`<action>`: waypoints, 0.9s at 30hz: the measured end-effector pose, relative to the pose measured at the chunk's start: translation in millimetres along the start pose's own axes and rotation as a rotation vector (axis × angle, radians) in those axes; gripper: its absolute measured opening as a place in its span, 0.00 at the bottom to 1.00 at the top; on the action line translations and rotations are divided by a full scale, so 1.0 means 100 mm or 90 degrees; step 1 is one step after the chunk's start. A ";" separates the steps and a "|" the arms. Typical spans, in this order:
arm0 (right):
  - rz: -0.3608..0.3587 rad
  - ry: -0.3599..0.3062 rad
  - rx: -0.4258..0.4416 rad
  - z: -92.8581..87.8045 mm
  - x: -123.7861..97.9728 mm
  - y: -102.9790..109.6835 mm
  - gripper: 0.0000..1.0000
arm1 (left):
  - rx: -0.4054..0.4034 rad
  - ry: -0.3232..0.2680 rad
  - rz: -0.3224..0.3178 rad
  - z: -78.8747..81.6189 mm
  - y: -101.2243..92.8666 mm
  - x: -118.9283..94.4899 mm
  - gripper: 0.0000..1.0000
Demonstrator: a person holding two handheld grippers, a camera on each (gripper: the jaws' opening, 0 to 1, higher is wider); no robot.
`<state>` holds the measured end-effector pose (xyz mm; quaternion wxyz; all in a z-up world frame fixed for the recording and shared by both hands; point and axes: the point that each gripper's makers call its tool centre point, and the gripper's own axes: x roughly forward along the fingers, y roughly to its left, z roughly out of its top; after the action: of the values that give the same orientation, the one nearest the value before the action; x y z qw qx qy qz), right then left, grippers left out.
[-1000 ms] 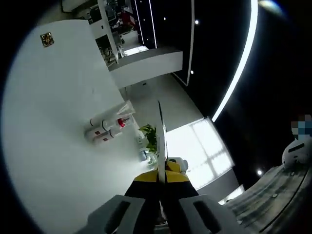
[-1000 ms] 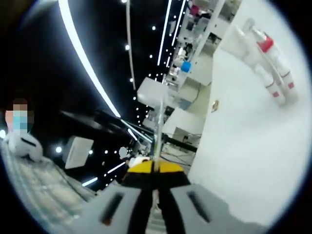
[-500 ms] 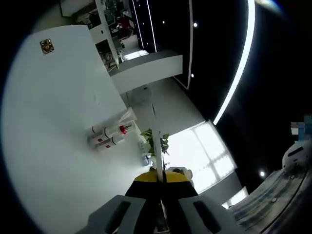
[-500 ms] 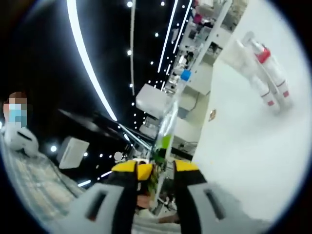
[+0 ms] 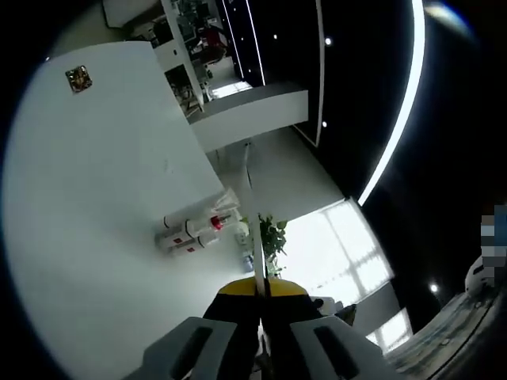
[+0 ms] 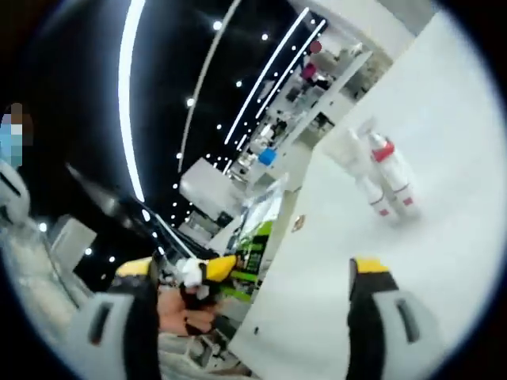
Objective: Arrange the skincare products in the storage area until every visible bottle or jar stands upright without overlapping.
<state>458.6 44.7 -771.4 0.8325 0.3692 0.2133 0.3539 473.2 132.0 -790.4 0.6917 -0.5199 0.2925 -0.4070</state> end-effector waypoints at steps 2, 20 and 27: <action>-0.022 0.011 -0.017 -0.03 -0.06 -0.04 0.99 | -0.006 0.002 0.006 0.03 0.05 0.04 0.01; -0.307 0.081 -0.169 0.03 -0.78 -0.67 0.99 | -0.040 -0.018 0.090 0.23 0.58 0.33 0.01; -0.345 0.107 -0.168 -0.10 -1.03 -0.78 0.99 | -0.048 -0.028 0.128 0.29 0.79 0.46 0.01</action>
<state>418.0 -64.6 -827.5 0.9169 0.1568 0.3239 0.1727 540.4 116.1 -857.3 0.7152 -0.5222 0.3430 -0.3132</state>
